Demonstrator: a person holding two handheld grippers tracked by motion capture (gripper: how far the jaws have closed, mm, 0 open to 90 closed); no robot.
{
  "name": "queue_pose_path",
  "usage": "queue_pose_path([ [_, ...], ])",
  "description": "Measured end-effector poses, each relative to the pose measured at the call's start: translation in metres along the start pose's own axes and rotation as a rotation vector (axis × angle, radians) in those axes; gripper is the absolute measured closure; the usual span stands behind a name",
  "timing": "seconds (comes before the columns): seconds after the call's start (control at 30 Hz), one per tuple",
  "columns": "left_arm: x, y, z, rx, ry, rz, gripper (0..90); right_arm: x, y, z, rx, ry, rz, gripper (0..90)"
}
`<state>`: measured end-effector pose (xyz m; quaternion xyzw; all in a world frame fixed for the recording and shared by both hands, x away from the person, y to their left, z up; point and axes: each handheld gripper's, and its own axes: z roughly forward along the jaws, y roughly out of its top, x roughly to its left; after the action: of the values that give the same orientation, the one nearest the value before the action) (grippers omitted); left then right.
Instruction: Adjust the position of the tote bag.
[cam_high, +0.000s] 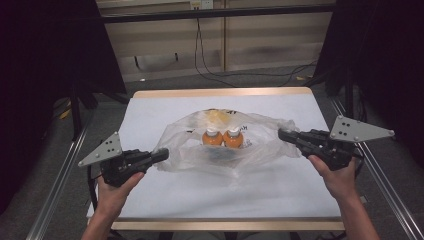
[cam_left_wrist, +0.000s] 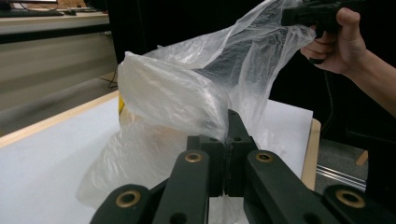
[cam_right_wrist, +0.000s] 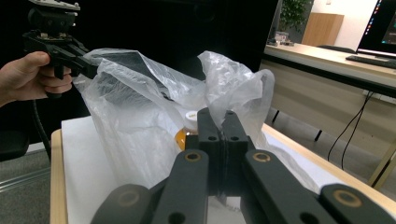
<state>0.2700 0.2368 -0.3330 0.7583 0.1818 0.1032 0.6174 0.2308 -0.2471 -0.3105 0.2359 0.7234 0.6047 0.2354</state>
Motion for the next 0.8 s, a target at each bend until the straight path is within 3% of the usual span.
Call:
queue_pose_path([
  [0.07,0.004,0.009,0.0,-0.015,-0.004,-0.005,89.4,-0.003,0.003,-0.001,-0.016,-0.004,0.009,89.8],
  [0.2,0.01,0.024,-0.002,-0.001,0.002,0.026,89.4,-0.01,0.009,-0.001,-0.052,-0.008,0.014,89.8],
  [0.33,0.014,0.029,-0.005,-0.015,0.009,0.014,89.5,-0.016,0.015,-0.001,-0.098,-0.006,0.024,89.8],
  [0.53,0.023,0.034,-0.006,-0.053,0.019,0.013,89.5,-0.024,0.028,0.002,-0.11,-0.025,0.025,89.8],
  [0.8,0.035,0.055,-0.002,-0.077,0.046,0.022,89.5,-0.036,0.049,0.007,-0.13,-0.034,0.005,89.8],
])
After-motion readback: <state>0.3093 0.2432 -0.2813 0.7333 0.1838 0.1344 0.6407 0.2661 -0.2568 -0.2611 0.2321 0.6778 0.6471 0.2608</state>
